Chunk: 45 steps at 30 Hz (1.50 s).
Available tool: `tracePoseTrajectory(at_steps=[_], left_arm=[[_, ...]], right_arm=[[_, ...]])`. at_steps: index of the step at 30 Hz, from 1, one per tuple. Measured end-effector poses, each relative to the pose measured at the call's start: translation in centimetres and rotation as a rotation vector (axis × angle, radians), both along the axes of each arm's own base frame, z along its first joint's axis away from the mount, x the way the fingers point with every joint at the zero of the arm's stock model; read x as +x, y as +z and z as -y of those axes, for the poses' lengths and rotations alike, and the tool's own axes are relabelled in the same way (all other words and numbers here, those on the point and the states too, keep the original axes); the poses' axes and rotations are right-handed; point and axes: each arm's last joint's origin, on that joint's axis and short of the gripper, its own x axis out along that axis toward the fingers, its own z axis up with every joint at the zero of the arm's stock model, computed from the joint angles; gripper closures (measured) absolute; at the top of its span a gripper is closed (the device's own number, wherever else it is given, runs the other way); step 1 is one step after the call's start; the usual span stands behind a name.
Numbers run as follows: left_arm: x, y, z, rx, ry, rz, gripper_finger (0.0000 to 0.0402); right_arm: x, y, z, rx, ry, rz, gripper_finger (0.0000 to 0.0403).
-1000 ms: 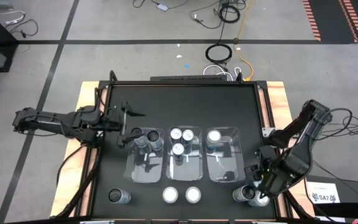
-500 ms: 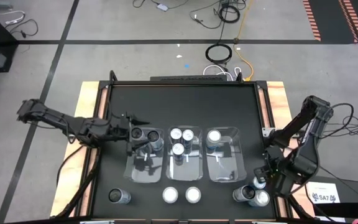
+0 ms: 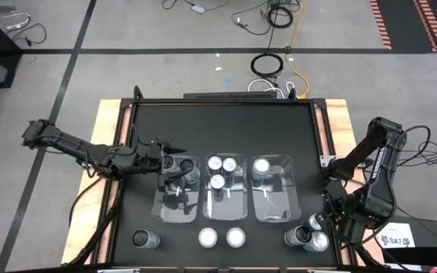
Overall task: Sort soda cans
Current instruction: Put the blue soda can into the middle transparent bin
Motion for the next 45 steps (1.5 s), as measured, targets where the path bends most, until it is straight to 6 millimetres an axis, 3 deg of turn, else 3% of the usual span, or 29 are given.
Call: tracePoseTrajectory(at_steps=[12,40,45], left_arm=[[0.0,0.0,0.0,0.001,0.001,0.000,0.0004],[0.0,0.0,0.0,0.000,0.003,-0.001,0.0004],[0.0,0.0,0.0,-0.001,0.003,-0.001,0.0004]], right_arm=[[0.8,0.0,-1.4,0.146,0.203,0.089,0.0163],[1.5,0.1,-1.9,0.122,0.194,0.252,0.0151],[1.5,0.1,-1.8,0.121,0.186,0.251,0.0131]])
